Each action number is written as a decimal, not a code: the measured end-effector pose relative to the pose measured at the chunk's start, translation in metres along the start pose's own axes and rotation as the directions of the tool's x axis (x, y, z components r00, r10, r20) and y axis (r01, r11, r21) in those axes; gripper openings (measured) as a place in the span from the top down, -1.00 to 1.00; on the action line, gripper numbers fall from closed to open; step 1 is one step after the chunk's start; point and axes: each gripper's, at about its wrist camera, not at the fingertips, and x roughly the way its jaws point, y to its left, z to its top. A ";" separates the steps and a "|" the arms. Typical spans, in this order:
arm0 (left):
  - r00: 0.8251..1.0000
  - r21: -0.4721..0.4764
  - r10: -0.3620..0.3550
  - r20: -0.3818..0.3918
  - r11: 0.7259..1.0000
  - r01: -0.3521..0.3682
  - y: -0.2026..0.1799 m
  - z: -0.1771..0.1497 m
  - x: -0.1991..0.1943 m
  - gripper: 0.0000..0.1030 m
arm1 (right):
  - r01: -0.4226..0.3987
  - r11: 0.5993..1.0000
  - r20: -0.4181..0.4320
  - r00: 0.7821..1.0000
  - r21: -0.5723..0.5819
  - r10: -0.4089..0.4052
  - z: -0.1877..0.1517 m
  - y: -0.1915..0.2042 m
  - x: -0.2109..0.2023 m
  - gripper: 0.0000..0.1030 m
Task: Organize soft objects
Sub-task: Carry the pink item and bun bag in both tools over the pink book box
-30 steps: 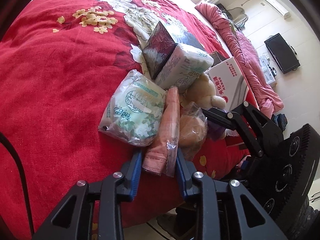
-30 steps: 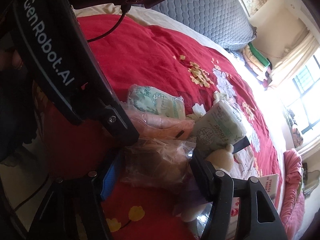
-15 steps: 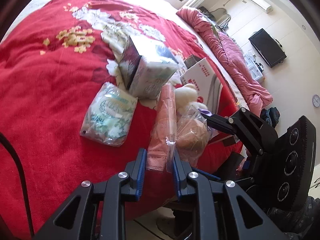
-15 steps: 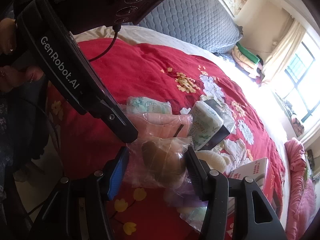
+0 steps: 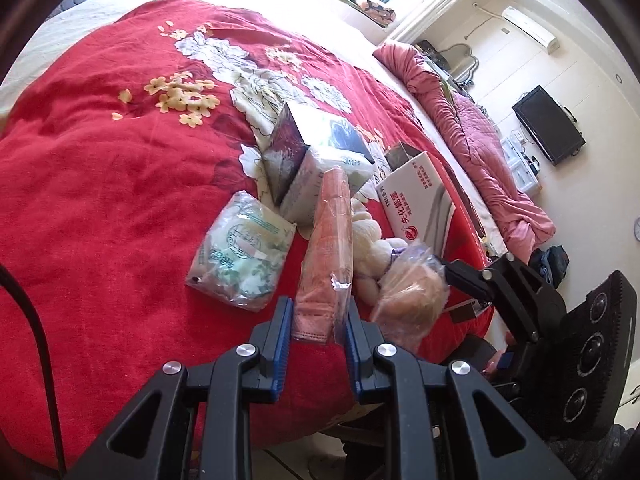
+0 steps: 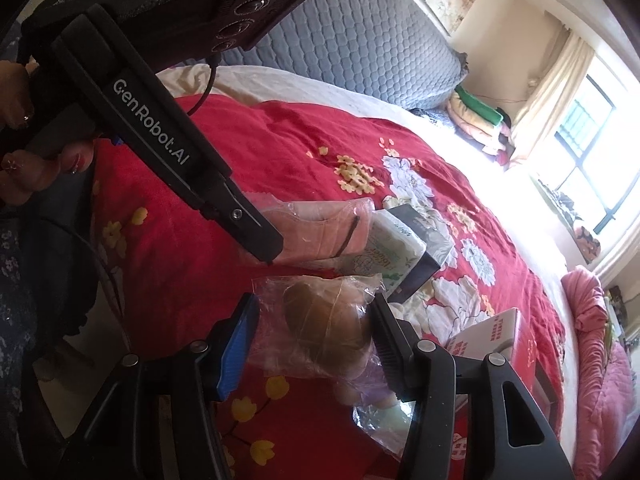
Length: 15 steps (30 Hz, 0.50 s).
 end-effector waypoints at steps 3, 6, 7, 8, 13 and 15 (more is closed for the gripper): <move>0.999 0.018 0.016 0.029 1.000 -0.016 -0.005 0.001 -0.008 0.53 | 0.033 0.999 0.037 0.999 0.035 -0.035 0.000 -0.007 -0.011 -0.12; 0.997 0.042 0.040 0.062 0.998 -0.042 -0.016 0.002 -0.017 0.53 | 0.054 0.994 0.093 0.994 0.090 -0.062 0.000 -0.016 -0.025 -0.12; 0.996 0.053 0.048 0.073 0.997 -0.052 -0.020 0.002 -0.020 0.53 | 0.061 0.992 0.107 0.992 0.109 -0.073 0.000 -0.020 -0.029 -0.12; 0.995 0.063 0.061 0.085 0.996 -0.067 -0.024 0.003 -0.022 0.53 | 0.068 0.989 0.119 0.989 0.128 -0.084 0.001 -0.023 -0.033 -0.12; 0.984 0.112 0.108 0.140 0.986 -0.124 -0.048 0.005 -0.035 0.53 | 0.103 0.971 0.174 0.974 0.218 -0.142 0.004 -0.041 -0.051 -0.12; 0.983 0.120 0.101 0.151 0.986 -0.120 -0.055 0.008 -0.039 0.53 | 0.118 0.959 0.188 0.967 0.257 -0.170 0.004 -0.049 -0.060 -0.12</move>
